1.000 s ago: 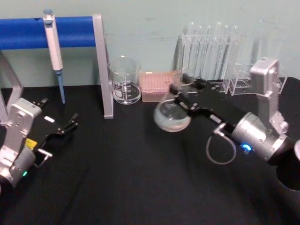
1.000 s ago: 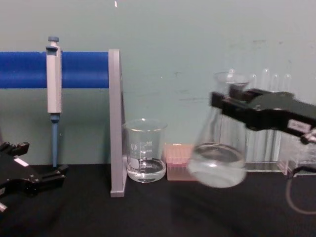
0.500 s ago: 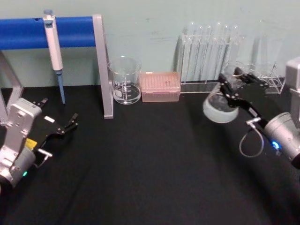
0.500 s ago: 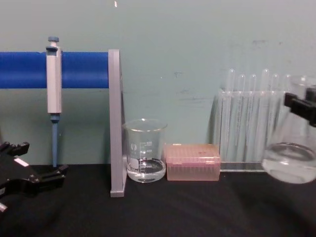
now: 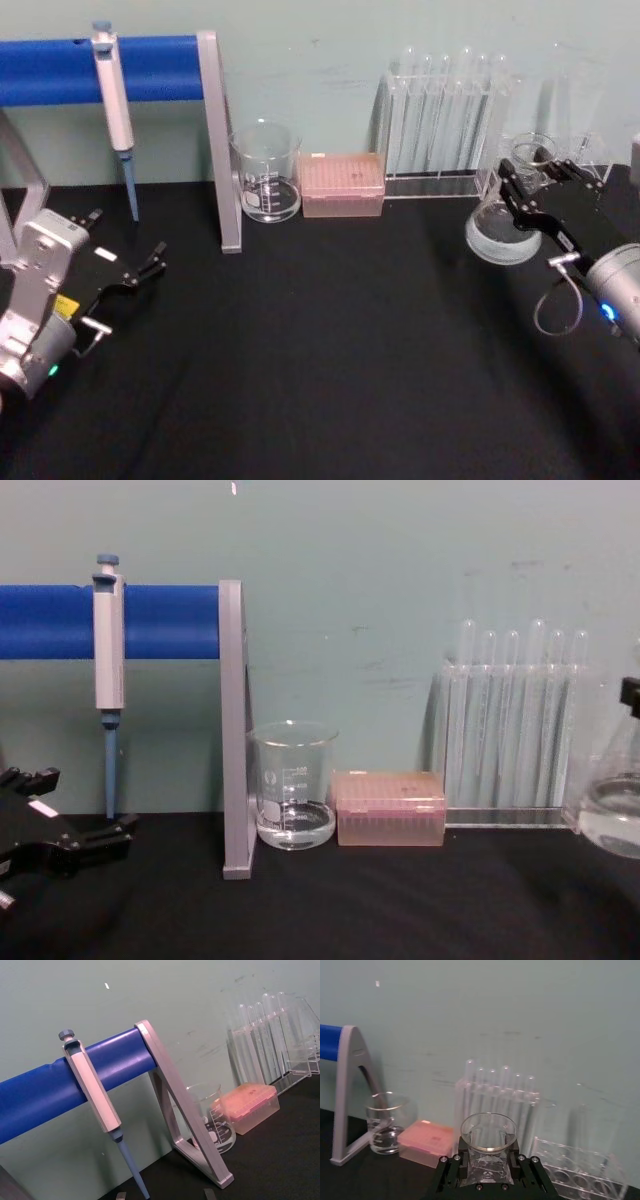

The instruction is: Grasp the erlenmeyer flask with one hand, shake it three times, then place it back.

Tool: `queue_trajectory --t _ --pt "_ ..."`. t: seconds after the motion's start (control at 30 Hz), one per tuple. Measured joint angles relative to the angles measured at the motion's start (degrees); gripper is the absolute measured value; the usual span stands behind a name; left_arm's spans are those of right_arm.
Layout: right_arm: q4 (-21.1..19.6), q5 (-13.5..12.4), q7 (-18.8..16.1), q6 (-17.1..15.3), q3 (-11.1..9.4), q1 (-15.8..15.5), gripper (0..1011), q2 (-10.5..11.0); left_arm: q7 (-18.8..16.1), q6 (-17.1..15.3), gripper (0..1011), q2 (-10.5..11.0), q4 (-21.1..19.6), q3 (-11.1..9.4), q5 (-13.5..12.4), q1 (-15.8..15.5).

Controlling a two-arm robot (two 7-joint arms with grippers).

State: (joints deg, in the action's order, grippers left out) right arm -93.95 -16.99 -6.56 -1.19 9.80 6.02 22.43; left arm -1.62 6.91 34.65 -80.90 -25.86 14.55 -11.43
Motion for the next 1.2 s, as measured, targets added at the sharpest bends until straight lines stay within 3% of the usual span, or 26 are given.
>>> queue_trajectory --t 0.1,0.4,0.5,0.77,0.8,1.03,1.2 --pt "0.36 0.17 -1.17 -0.26 0.46 0.48 449 -0.12 0.00 0.00 1001 0.00 0.00 0.00 0.00 0.00" --pt "2.46 0.37 -9.81 -0.64 4.25 3.52 449 -0.64 0.00 0.00 1001 0.00 0.00 0.00 0.00 0.00" --pt "3.44 -0.38 -14.46 -0.43 6.30 5.13 449 -0.64 0.00 0.00 1001 0.00 0.00 0.00 0.00 0.00" --pt "4.88 -2.45 -20.95 0.74 9.87 7.68 449 -0.14 0.00 0.00 1001 0.00 0.00 0.00 0.00 0.00" --pt "5.21 -3.16 -22.94 1.38 11.02 8.38 449 0.13 0.00 0.00 1001 0.00 0.00 0.00 0.00 0.00" --pt "5.76 -5.26 -27.56 2.92 13.68 9.89 449 0.98 0.00 0.00 1001 0.00 0.00 0.00 0.00 0.00" --pt "5.97 -6.44 -28.68 3.14 14.60 10.34 449 1.42 0.00 0.00 1001 0.00 0.00 0.00 0.00 0.00"
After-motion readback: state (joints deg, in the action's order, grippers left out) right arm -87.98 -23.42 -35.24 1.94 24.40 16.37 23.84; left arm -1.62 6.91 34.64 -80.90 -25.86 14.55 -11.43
